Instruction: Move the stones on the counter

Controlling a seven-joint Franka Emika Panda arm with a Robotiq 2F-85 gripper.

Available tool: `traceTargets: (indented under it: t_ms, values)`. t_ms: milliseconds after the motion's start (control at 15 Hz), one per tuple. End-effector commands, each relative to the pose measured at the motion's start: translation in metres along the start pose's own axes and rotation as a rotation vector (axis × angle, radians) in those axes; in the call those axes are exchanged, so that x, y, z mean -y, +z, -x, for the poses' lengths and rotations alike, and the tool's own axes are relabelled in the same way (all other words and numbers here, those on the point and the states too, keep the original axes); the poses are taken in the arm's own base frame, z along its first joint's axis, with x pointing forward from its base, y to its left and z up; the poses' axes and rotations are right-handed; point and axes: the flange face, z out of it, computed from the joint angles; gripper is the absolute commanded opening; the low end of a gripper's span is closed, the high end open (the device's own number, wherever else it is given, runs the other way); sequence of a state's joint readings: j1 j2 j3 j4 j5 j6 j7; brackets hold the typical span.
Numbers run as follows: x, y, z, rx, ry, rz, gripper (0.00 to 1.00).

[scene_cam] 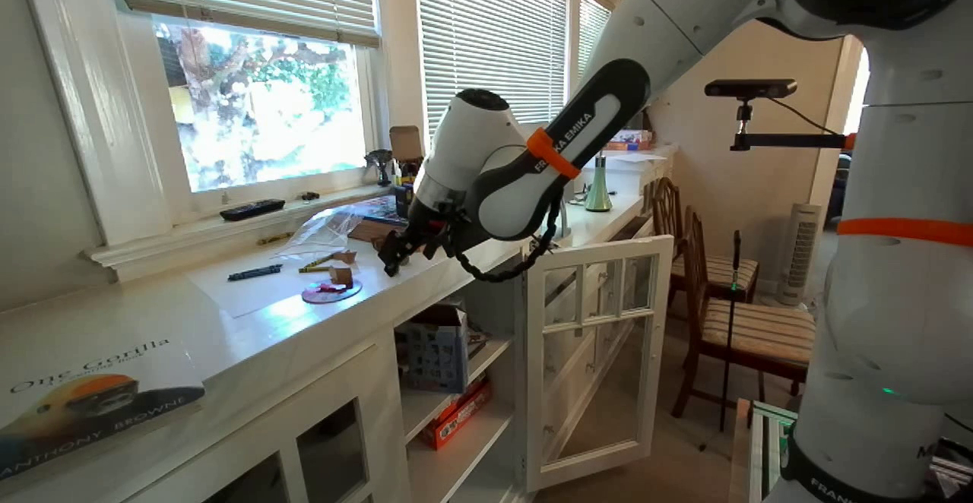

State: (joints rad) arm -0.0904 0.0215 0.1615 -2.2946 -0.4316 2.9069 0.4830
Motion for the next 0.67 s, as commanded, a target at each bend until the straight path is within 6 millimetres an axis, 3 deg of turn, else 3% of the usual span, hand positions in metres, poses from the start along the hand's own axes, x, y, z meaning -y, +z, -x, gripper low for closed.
traceTargets:
  t_ms: [0,133,267,600]
  values:
    - [0.0066,0.0097,-0.0095,-0.043,-0.037,-0.017,1.00]
    - [0.0086,0.0122,-0.0126,-0.059,-0.056,-0.021,1.00]
    - [0.0111,0.0142,-0.0145,-0.067,-0.067,-0.026,0.73]
    - [0.0128,0.0184,-0.0174,-0.073,-0.068,-0.035,0.34]
